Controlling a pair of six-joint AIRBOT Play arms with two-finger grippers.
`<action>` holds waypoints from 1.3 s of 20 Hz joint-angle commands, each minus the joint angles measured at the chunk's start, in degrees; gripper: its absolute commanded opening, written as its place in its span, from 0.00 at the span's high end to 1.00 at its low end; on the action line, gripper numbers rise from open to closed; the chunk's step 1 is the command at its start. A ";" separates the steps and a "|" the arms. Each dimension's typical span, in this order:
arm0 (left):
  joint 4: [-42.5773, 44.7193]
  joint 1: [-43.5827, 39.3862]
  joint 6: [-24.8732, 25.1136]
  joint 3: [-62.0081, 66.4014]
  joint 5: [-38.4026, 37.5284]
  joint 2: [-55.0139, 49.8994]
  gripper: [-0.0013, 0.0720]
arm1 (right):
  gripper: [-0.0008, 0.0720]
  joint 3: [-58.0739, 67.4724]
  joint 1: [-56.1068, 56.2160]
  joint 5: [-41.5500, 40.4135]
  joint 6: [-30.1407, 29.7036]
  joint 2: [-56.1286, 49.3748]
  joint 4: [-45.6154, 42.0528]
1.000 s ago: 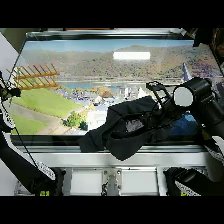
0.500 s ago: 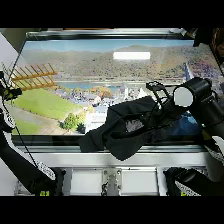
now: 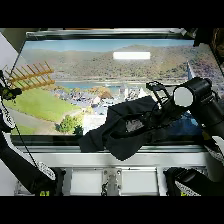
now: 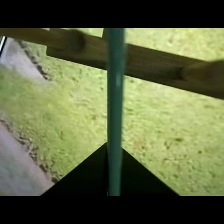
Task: Fold the clothes and pants, and hang the long-sleeved shirts on hangers.
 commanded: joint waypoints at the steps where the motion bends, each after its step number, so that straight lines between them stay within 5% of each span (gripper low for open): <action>1: 0.35 -0.26 0.20 0.04 -2.25 2.80 0.97 | 0.97 -0.02 0.02 0.02 0.00 -0.02 0.00; 13: -0.57 -10.54 5.20 0.04 -8.50 22.53 0.97 | 0.97 -0.02 0.02 0.02 0.00 -0.02 0.00; 16: -12.68 -14.71 14.34 0.02 -13.27 28.50 0.97 | 0.97 -0.02 0.02 0.02 0.00 -0.02 0.00; 22: -40.44 -25.29 44.61 -5.68 -37.44 40.63 0.97 | 0.97 -0.02 0.02 0.02 0.00 -0.02 0.00; 26: -38.80 -31.08 44.04 -18.43 -42.97 48.24 0.97 | 0.97 -0.02 0.02 0.02 0.00 -0.02 0.00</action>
